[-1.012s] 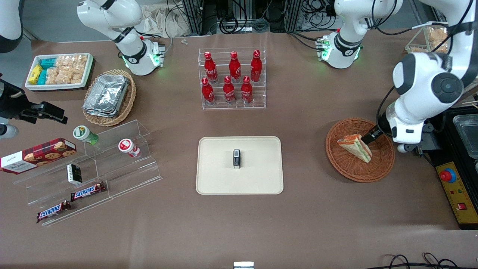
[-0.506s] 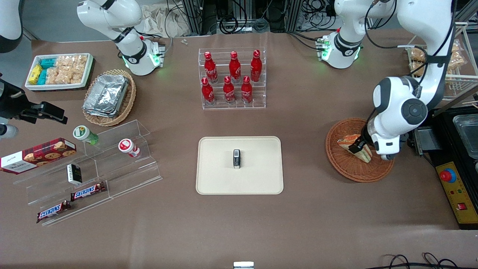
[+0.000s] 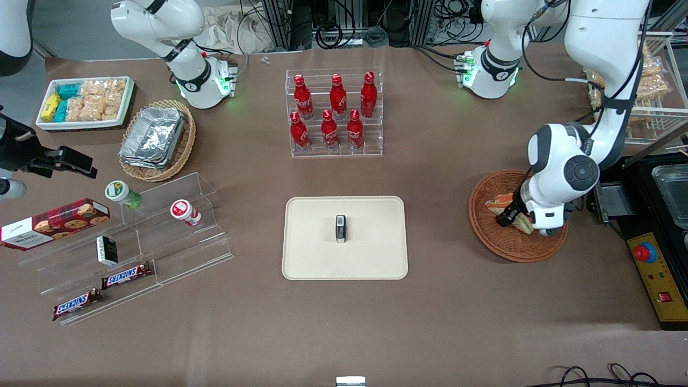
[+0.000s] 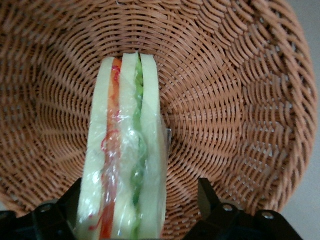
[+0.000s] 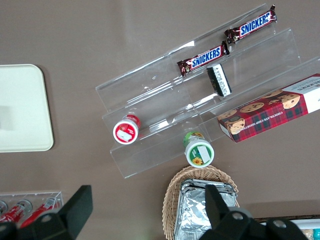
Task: Place sandwich from basket to tray
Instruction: 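Close the left gripper on the sandwich's upright edge, then lift the sandwich and carry it with the left gripper over the cream tray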
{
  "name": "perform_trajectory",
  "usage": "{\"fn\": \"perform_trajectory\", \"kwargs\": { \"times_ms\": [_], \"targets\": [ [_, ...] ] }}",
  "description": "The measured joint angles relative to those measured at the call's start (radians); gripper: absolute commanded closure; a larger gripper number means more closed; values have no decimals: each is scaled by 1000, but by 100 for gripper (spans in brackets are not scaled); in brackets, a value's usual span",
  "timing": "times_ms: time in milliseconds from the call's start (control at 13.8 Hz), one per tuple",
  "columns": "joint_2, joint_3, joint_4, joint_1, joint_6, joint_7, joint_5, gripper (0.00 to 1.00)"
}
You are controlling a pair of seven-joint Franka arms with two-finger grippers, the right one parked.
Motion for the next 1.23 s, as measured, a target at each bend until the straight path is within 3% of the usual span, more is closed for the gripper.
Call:
{"fn": "perform_trajectory", "kwargs": {
  "times_ms": [361, 651, 867, 1229],
  "targets": [
    [-8, 1, 10, 0, -3, -5, 11, 100],
    [-142, -18, 65, 0, -231, 31, 49, 100],
    [-236, -130, 144, -1, -388, 146, 49, 100],
    [-190, -381, 225, -6, -340, 197, 49, 100]
  ]
}}
